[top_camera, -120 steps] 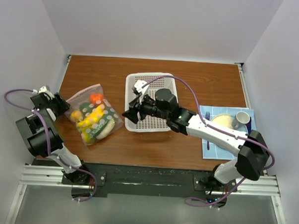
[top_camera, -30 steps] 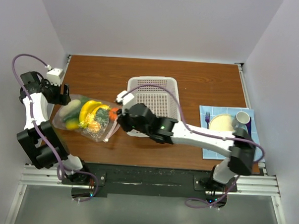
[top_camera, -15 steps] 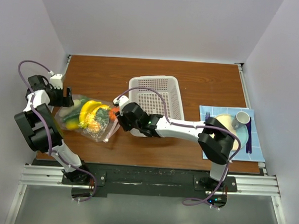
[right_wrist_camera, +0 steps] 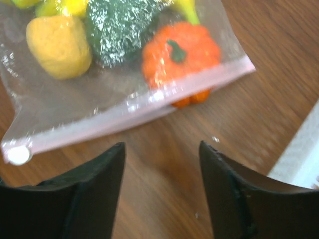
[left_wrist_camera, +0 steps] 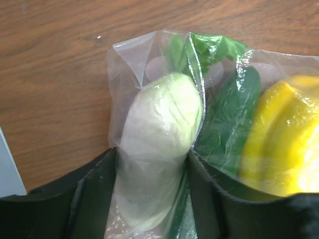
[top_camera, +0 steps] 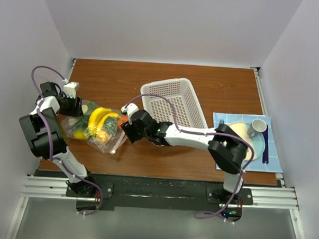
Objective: Open the zip-top bag and remove the fake food
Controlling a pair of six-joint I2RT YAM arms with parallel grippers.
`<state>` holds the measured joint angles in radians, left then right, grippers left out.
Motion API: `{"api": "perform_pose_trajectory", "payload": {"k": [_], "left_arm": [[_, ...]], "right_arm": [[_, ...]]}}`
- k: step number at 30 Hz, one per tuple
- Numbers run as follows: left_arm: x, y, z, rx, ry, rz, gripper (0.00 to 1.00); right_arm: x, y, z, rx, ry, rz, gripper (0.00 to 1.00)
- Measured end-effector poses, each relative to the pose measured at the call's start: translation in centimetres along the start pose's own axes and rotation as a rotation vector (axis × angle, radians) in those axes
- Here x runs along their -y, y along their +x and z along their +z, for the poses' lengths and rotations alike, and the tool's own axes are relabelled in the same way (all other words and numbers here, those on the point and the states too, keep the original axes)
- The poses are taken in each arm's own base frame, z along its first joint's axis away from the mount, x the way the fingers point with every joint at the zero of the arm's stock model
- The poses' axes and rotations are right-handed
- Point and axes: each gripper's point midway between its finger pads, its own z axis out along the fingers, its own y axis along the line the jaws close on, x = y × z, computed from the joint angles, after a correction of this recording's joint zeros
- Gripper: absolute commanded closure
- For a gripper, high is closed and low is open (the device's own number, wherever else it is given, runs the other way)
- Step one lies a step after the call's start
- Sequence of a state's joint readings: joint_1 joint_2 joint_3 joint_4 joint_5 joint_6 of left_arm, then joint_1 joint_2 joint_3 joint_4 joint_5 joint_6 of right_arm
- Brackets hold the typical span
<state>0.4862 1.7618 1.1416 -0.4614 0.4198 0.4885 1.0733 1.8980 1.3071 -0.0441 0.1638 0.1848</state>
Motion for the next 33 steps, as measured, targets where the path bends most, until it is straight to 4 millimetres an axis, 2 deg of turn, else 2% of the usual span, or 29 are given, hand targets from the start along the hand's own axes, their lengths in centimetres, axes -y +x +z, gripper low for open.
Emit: {"api": "perform_pose_trajectory", "payload": {"k": [1, 3, 4, 6, 7, 9, 12, 20, 24, 27, 30, 33], "left_arm": [[0.1, -0.1, 0.1, -0.001, -0.001, 0.009, 0.51], [0.3, -0.3, 0.3, -0.002, -0.005, 0.025, 0.63], [0.3, -0.3, 0.3, -0.002, -0.008, 0.033, 0.72], [0.3, -0.5, 0.4, -0.005, -0.015, 0.043, 0.82], [0.3, -0.5, 0.5, -0.005, -0.019, 0.048, 0.92], [0.3, -0.7, 0.6, -0.006, -0.027, 0.059, 0.99], [0.4, -0.9, 0.7, -0.013, -0.042, 0.088, 1.0], [1.4, -2.1, 1.8, -0.025, -0.086, 0.206, 1.0], [1.7, -2.3, 1.9, -0.034, -0.096, 0.23, 1.0], [1.7, -2.2, 1.9, -0.036, -0.096, 0.23, 1.0], [1.8, -2.1, 1.9, -0.033, -0.097, 0.233, 1.0], [1.8, -2.1, 1.8, -0.027, -0.098, 0.233, 1.0]], "right_arm": [[-0.1, 0.1, 0.6, -0.002, 0.001, -0.006, 0.11], [-0.1, 0.5, 1.7, -0.015, 0.004, -0.02, 0.09], [-0.1, 0.8, 2.1, -0.021, 0.006, -0.028, 0.08], [0.1, 1.5, 3.0, -0.039, 0.014, -0.039, 0.07], [0.3, 1.9, 3.3, -0.047, 0.02, -0.043, 0.06], [0.6, 2.4, 3.8, -0.056, 0.032, -0.047, 0.05], [0.9, 2.4, 4.3, -0.043, 0.044, -0.053, 0.05], [0.7, -0.4, 5.2, 0.099, 0.028, -0.054, 0.04], [0.5, -0.9, 6.6, 0.116, 0.023, -0.052, 0.05], [0.6, -0.2, 7.9, 0.104, 0.019, -0.039, 0.1], [0.8, 0.8, 8.4, 0.081, 0.008, -0.017, 0.25], [1.2, 1.0, 8.4, 0.083, -0.002, 0.012, 0.51]]}}
